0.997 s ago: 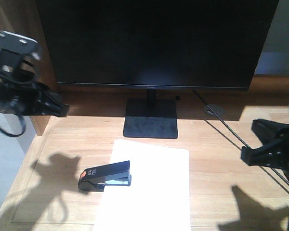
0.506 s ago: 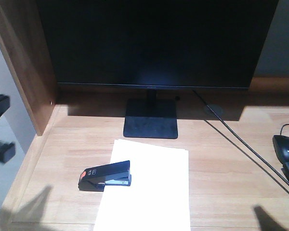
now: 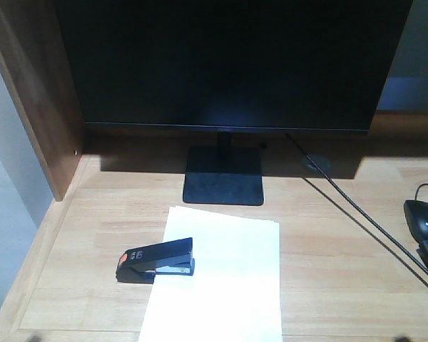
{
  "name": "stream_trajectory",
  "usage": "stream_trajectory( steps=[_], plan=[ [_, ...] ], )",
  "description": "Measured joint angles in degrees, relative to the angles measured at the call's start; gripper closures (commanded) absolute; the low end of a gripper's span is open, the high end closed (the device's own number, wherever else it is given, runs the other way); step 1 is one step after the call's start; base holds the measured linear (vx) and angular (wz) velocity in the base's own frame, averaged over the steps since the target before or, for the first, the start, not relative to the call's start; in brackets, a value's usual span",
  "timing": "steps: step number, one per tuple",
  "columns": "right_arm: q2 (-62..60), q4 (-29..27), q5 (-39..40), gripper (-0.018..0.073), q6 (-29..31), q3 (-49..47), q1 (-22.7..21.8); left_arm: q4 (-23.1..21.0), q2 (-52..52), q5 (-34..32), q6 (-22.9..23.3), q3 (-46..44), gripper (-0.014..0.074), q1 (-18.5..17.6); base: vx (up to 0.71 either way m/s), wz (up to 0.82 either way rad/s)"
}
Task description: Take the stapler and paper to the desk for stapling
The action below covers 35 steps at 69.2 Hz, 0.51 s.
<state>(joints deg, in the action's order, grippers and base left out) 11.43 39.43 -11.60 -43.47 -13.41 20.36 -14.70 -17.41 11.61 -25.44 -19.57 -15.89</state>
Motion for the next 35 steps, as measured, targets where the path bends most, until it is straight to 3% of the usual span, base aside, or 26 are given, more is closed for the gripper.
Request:
stream_trajectory(
  steps=[35],
  plan=[
    [0.0, 0.0, -0.2, 0.0564, 0.0, 0.0, 0.0, 0.0, 1.7, 0.8, 0.0, 0.3, 0.0603, 0.0, 0.0, 0.0]
  ],
)
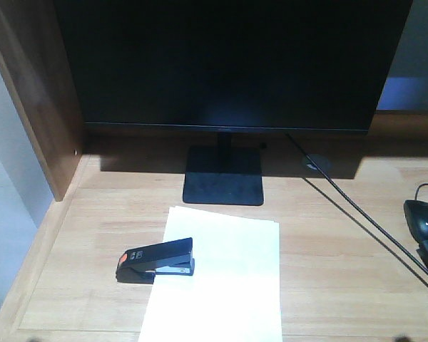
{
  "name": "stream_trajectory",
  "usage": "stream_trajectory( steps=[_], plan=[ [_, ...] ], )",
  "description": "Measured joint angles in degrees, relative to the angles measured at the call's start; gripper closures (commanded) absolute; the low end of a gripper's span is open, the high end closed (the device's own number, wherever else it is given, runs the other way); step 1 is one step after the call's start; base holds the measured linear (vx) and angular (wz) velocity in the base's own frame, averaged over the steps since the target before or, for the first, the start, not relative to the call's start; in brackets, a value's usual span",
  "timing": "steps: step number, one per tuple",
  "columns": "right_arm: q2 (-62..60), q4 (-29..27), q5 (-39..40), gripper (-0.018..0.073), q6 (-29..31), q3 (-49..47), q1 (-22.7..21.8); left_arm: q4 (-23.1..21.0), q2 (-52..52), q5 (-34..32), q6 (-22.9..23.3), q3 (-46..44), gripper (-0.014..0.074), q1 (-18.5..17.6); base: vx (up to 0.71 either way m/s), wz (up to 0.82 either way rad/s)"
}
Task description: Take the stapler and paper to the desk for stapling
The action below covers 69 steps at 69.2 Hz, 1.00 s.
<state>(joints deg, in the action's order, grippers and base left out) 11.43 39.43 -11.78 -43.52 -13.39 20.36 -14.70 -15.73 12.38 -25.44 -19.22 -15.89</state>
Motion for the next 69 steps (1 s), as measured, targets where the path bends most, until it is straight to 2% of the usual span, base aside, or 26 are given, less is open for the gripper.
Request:
stream_trajectory(
  steps=[33, 39, 45, 49, 55, 60, 69],
  plan=[
    [0.0, 0.0, 0.0, 0.0564, 0.0, 0.0, 0.0, 0.0, 0.0, 0.0, 0.0, 0.0, 0.0603, 0.0, 0.0, 0.0],
    [0.0, 0.0, 0.0, 0.0564, 0.0, 0.0, 0.0, 2.9, 0.1, 0.5, 0.6, 0.0, 0.0603, 0.0, 0.0, 0.0],
    [0.0, 0.0, 0.0, 0.0564, 0.0, 0.0, 0.0, 7.5, 0.7, 1.0, 5.6, 0.0, 0.0603, 0.0, 0.0, 0.0],
    [0.0, 0.0, 0.0, 0.0564, 0.0, 0.0, 0.0, 11.7, 1.1, 1.7, 11.7, 0.0, 0.0603, 0.0, 0.0, 0.0],
    [0.0, 0.0, 0.0, 0.0564, 0.0, 0.0, 0.0, 15.7, 2.1, 3.0, 18.1, 0.0, 0.0603, 0.1, 0.0, 0.0],
    [0.0, 0.0, 0.0, 0.0564, 0.0, 0.0, 0.0, 16.6, 3.0, 4.0, 20.0, 0.0, 0.0603, 1.4, 0.0, 0.0],
    [0.0, 0.0, 0.0, 0.0564, 0.0, 0.0, 0.0, 16.2, 5.9, 4.4, 20.8, 2.4, 0.0603, 5.4, 0.0, 0.0]
  ],
)
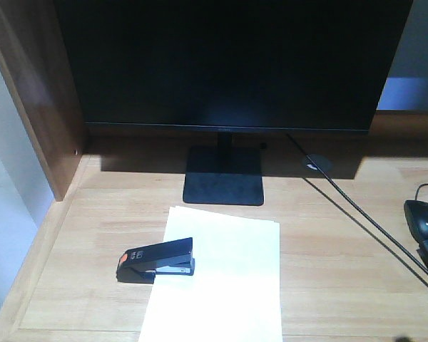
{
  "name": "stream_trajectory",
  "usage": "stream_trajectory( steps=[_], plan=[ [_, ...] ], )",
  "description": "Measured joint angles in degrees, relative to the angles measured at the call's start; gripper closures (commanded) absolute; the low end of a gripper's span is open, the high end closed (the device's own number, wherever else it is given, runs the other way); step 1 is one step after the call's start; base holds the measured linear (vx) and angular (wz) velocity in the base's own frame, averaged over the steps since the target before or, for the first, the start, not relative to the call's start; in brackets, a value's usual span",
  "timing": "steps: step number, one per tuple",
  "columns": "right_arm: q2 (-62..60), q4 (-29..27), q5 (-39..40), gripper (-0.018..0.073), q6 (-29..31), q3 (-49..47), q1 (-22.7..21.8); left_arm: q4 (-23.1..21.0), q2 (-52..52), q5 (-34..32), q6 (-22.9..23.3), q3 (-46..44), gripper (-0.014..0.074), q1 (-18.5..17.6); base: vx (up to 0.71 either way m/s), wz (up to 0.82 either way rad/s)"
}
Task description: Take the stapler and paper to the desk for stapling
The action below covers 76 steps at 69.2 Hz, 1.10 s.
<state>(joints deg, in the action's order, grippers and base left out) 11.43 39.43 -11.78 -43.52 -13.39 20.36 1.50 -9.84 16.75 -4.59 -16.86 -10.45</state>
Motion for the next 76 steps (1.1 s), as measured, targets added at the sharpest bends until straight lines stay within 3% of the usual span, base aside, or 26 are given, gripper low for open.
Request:
stream_trajectory(
  steps=[15, 25, 34, 47, 76],
  plan=[
    [0.0, 0.0, -0.1, 0.0564, 0.0, 0.0, 0.0, -0.5, 9.0, 0.4, 0.1, 7.6, 0.0603, 4.3, 0.0, 0.0],
    [0.0, 0.0, -0.1, 0.0564, 0.0, 0.1, 0.0, -1.5, 10.6, -0.1, 0.2, 13.8, 0.0603, 5.6, 0.0, 0.0],
    [0.0, 0.5, -0.1, 0.0564, 0.0, 0.1, 0.0, -1.5, 10.6, -4.2, 0.2, 18.2, 0.0603, 5.9, 0.0, 0.0],
    [0.0, 0.6, -0.1, 0.0564, 0.0, 0.1, 0.0, -1.5, 10.6, -9.0, 0.2, 18.3, 0.0603, 5.9, 0.0, 0.0],
    [0.0, 0.6, -0.1, 0.0564, 0.0, 0.1, 0.0, -1.5, 10.6, -9.1, 0.2, 18.3, 0.0603, 5.9, 0.0, 0.0]
  ],
)
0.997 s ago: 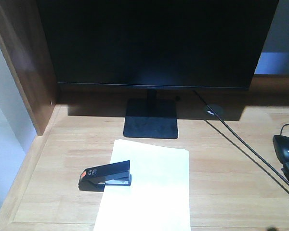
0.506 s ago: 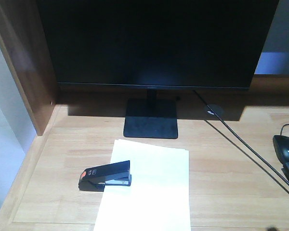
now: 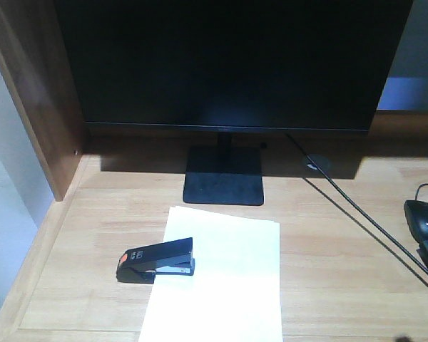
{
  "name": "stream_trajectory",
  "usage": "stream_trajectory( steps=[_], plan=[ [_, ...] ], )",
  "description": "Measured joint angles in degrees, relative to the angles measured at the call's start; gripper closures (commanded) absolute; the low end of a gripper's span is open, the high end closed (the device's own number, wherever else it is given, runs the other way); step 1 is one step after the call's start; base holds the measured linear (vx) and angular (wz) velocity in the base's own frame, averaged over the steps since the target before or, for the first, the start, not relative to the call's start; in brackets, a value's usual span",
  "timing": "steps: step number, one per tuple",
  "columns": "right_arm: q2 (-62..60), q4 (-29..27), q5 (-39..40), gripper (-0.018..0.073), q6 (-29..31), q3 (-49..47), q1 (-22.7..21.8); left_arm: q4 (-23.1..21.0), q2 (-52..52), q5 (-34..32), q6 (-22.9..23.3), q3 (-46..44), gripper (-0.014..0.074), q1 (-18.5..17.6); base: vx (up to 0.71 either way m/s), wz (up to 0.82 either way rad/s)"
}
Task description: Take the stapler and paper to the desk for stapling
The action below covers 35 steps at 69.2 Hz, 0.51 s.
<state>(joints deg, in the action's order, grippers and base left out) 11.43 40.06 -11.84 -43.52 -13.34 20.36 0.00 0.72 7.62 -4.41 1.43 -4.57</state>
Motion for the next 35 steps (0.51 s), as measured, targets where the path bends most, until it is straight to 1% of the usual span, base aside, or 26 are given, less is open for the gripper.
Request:
stream_trajectory(
  steps=[35],
  plan=[
    [0.0, 0.0, 0.0, 0.0564, 0.0, 0.0, 0.0, 0.0, 0.0, 0.0, 0.0, 0.0, 0.0603, 0.0, 0.0, 0.0]
  ],
)
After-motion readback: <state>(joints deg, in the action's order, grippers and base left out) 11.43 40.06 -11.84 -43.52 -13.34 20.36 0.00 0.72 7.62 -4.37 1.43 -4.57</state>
